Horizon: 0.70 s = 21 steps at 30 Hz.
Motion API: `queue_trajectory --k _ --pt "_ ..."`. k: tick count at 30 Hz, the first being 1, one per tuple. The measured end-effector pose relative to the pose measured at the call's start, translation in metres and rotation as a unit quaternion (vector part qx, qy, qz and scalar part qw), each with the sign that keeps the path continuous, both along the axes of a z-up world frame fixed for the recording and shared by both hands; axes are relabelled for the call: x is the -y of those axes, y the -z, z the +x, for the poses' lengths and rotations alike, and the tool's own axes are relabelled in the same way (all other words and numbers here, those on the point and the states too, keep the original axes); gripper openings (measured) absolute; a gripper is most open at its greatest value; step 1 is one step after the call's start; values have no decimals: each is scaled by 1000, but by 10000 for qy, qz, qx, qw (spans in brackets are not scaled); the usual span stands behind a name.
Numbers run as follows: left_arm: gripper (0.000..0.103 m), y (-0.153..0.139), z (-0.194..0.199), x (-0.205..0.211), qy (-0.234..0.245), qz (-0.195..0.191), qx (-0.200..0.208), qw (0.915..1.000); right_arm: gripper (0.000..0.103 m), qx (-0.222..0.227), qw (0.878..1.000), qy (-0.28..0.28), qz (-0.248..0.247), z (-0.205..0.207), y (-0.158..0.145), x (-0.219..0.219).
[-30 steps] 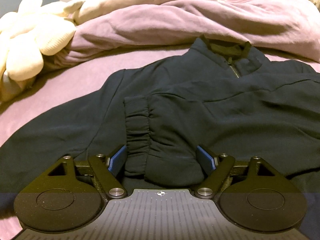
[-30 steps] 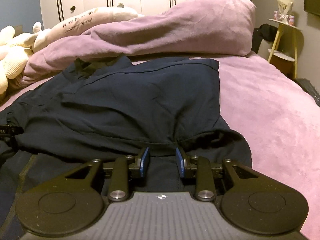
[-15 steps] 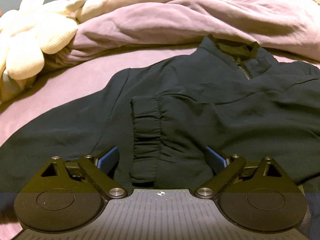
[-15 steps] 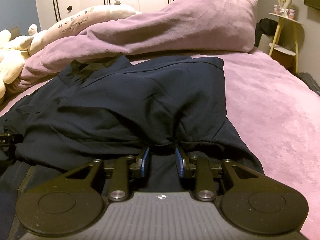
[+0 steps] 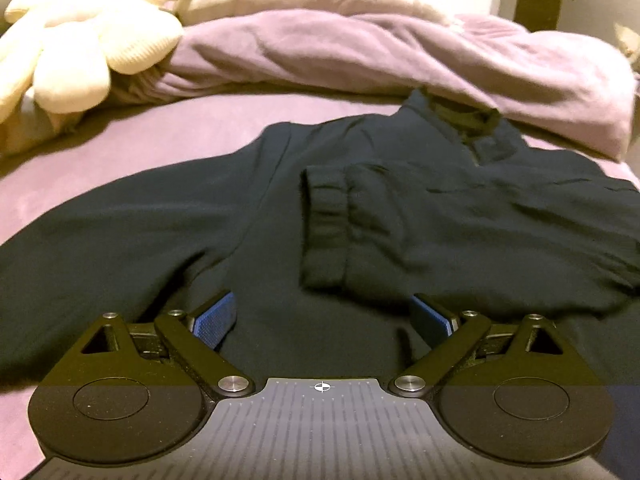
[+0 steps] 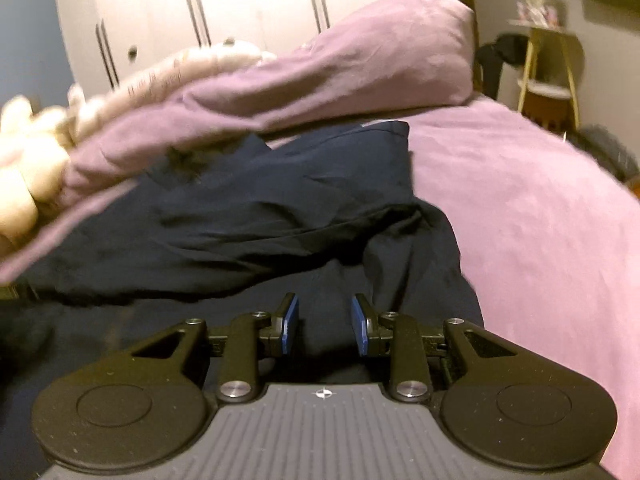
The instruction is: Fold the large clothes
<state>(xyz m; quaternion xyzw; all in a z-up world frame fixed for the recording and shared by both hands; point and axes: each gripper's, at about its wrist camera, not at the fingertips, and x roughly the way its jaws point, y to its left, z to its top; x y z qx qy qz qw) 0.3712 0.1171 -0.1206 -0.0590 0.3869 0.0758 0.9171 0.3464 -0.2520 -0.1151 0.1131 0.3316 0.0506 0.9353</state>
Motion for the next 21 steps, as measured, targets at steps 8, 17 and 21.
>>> queue_trajectory --k 8,17,21 --pt "97 -3 -117 -119 -1708 -1549 456 9720 37 -329 9961 387 728 -84 9 19" --pt "71 44 -166 -248 -3812 -3784 1313 8332 38 -446 9938 485 894 -90 6 21" --pt "59 59 -172 -277 -4357 -4327 1647 7719 38 -463 9935 470 925 -86 6 22"
